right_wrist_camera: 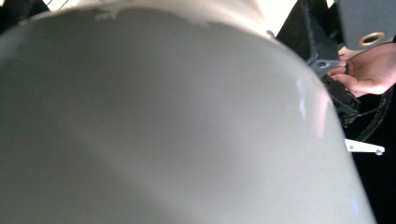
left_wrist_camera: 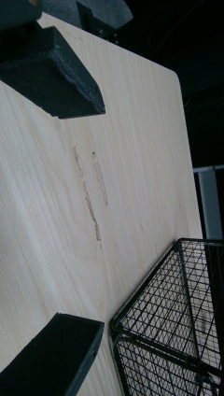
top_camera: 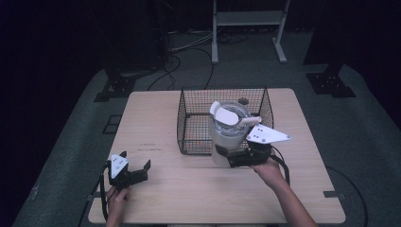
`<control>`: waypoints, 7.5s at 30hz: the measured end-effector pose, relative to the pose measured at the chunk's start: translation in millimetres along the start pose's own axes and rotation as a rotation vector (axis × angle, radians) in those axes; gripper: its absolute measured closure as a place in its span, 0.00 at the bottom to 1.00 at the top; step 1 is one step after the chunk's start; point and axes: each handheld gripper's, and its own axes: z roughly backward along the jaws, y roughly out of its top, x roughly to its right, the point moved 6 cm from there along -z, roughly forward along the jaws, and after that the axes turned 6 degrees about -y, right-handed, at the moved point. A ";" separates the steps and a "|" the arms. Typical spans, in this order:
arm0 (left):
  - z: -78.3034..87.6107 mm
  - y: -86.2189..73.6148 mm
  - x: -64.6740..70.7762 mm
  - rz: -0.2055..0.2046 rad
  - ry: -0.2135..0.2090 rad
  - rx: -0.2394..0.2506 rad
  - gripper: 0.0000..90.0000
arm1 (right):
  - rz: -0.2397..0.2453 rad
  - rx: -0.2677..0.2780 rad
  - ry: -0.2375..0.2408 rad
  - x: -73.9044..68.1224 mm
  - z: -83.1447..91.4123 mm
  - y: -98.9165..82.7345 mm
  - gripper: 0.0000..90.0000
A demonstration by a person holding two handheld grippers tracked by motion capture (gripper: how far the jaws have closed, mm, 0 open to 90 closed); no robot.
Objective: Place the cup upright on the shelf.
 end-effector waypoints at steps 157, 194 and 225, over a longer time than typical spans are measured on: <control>7.0 3.3 3.6 -0.015 -0.042 0.092 0.00 | 0.042 -0.290 0.079 93.2 -202.0 -49.3 0.09; 7.5 3.2 3.5 -0.013 -0.045 0.094 0.00 | 0.118 -0.349 0.040 93.7 -184.8 -50.6 0.10; 7.8 2.8 3.9 -0.015 -0.045 0.091 0.00 | 0.061 -0.393 0.037 104.1 -129.6 -29.8 0.11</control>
